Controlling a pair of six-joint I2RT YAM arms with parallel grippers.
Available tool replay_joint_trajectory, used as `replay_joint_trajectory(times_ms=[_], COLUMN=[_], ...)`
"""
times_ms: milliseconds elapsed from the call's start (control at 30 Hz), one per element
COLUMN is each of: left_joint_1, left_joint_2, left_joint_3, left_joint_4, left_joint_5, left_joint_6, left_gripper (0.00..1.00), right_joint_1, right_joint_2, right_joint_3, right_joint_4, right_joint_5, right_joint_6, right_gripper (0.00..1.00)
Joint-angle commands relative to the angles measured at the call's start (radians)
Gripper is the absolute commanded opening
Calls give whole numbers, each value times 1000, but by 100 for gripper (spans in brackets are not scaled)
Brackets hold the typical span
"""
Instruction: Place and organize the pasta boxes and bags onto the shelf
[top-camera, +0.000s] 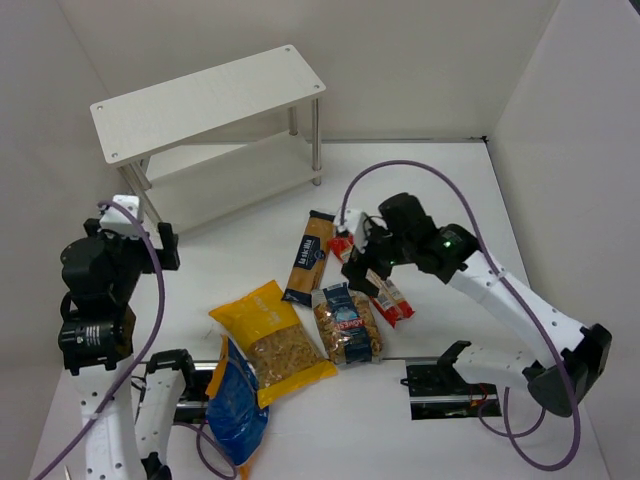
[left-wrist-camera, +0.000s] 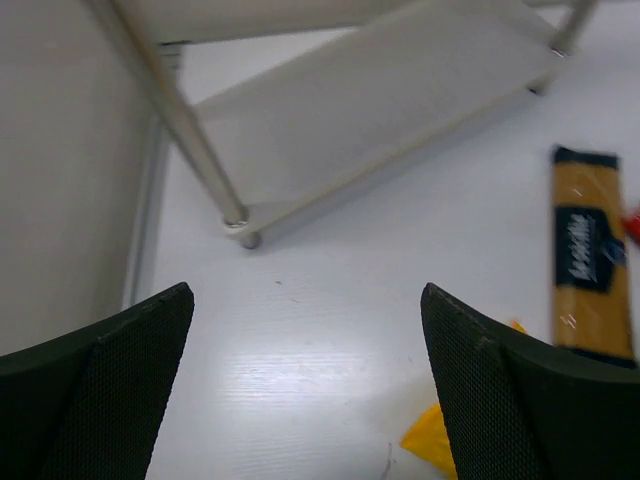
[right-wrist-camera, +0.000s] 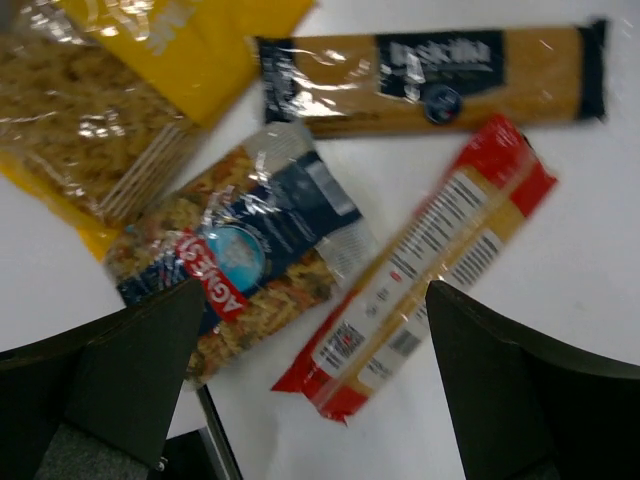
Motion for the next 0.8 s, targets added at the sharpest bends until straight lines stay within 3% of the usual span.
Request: replay_joint_trajectory(times_ms=[0,33,167,500,767], left_joint_1=[62,79,171,327,373], left_joint_2=[-32,-32,-42,-33,-33], left_joint_3=[-29,-39,-96,-130,-139], left_joint_4=[102,112,148,191,191], left_joint_5=[-223,-349,-491,-542,-509], left_joint_6=[-112,-125,-145,-145,-145], left_gripper=[100,100,100,100,100], right_joint_1=[119,186,369,624,647], right_joint_2=[76,93,157,379,501], right_joint_3=[31,31,31,230,404], right_joint_4=[85,105,227,295,275], right_joint_5=[-55,-55,81,56,-132], right_joint_6=[-107,-107,-153,-176,-72], right_gripper=[100,100,100,100,100])
